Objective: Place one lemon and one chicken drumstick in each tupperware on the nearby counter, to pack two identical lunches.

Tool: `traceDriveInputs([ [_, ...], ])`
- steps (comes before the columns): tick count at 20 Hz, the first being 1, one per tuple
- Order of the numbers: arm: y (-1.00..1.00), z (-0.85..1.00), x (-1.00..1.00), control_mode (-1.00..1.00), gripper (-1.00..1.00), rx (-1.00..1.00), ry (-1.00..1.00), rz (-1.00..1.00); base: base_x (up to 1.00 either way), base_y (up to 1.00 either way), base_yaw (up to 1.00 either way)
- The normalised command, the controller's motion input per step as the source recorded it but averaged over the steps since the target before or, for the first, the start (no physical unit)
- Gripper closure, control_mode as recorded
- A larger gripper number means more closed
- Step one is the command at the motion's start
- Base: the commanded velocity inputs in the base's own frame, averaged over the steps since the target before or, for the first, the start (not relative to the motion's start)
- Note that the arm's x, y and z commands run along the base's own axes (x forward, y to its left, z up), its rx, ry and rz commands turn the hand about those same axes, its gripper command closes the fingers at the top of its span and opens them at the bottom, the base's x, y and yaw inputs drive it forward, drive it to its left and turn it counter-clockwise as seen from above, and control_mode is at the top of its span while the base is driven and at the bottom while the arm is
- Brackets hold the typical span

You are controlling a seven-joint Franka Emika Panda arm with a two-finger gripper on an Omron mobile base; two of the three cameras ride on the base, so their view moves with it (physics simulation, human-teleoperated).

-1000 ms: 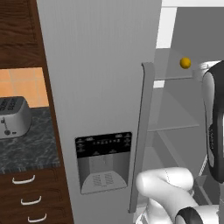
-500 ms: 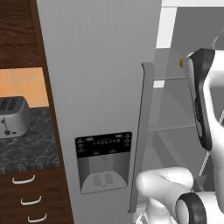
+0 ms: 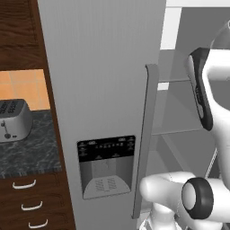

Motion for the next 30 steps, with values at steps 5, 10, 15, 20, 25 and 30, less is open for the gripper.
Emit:
traceDriveInputs([
  [5,-0.18,-0.13,0.68,-1.00,-1.00,0.00,0.09,0.00,0.00,0.00,0.00],
  [10,-0.30,-0.19,0.62,-1.00,-1.00,0.02,0.00,0.00,0.00,0.00,0.00],
  [15,-0.19,-0.18,0.56,-1.00,-1.00,0.01,0.00,0.00,0.00,0.00,0.00],
  [20,-0.14,-0.30,0.51,-1.00,-1.00,0.02,0.00,0.00,0.00,0.00,0.00],
  [25,-0.19,-0.13,0.46,-1.00,-1.00,0.03,0.00,0.00,0.00,0.00,0.00],
  [30,-0.22,-0.02,0.45,-1.00,-1.00,0.03,0.00,0.00,0.00,0.00,0.00],
])
